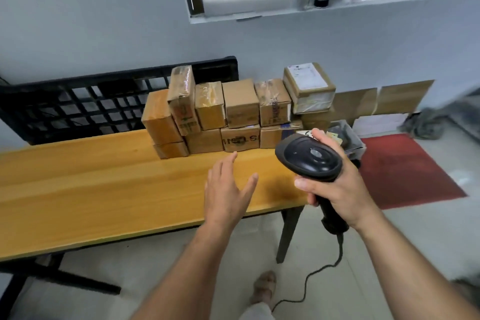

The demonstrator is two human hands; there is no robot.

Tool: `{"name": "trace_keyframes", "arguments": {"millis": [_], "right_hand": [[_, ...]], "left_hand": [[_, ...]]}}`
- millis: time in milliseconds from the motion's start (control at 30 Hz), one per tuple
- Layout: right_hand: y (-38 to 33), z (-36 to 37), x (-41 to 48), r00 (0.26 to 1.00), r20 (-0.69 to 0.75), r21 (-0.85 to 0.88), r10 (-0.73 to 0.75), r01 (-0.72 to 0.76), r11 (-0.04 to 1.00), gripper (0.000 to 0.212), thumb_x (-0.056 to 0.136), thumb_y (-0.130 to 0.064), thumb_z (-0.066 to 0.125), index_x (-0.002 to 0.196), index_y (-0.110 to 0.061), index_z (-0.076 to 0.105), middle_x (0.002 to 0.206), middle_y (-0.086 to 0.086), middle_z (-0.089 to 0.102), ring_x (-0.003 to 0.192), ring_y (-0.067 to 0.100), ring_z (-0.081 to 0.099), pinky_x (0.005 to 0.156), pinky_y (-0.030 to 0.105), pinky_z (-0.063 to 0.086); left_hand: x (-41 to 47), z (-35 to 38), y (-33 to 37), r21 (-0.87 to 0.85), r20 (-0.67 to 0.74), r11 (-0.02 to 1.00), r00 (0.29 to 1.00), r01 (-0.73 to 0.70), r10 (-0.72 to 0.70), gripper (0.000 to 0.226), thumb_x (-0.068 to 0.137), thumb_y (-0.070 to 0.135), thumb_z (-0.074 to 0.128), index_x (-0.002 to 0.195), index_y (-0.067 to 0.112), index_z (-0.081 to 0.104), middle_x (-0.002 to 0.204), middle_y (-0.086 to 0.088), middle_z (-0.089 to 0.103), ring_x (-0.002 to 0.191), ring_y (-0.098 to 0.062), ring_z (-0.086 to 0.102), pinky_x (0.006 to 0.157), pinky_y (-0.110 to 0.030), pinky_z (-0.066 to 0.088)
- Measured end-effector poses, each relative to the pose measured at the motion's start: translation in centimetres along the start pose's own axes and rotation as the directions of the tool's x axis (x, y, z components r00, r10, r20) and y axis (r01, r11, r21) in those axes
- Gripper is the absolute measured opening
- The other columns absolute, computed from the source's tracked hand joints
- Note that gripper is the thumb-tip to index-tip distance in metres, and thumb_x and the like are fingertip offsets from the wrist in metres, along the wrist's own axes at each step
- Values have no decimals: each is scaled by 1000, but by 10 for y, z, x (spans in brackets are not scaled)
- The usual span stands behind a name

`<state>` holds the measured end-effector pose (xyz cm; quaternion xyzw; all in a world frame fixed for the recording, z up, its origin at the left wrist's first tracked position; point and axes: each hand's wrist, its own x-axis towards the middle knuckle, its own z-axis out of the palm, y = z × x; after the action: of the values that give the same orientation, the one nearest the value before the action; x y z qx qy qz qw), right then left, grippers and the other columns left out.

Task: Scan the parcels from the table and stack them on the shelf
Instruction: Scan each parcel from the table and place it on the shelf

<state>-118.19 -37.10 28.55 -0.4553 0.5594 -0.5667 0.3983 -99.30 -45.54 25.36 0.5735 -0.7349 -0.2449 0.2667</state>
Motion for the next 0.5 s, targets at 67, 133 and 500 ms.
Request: {"name": "trace_keyframes", "arguments": {"millis": [67,133,500], "right_hand": [[3,-18,9,998,-59,-13,18,-19,1000,97,58,-15,84,141,-41,41,108,13,66,48,27,57,45,32,50],[9,-35,19,993,-113,-13,40,-42,999,97,58,-14,88,138,-44,42,102,13,68,48,27,57,45,32,50],[72,-80,62,949,-265,-21,171,-183,983,92,70,8,81,127,-54,44,105,8,71,49,29,54,44,32,47]], "left_hand": [[17,16,11,-5,57,1000,998,-23,23,66,92,47,58,149,28,30,148,5,38,136,-12,32,111,-34,32],[33,31,20,-24,118,999,993,-22,25,67,92,48,57,149,30,28,149,6,37,137,-12,31,111,-34,33],[98,123,29,-121,443,988,896,96,-33,57,100,49,37,152,28,27,154,-4,32,137,-22,38,108,-47,40]]}}
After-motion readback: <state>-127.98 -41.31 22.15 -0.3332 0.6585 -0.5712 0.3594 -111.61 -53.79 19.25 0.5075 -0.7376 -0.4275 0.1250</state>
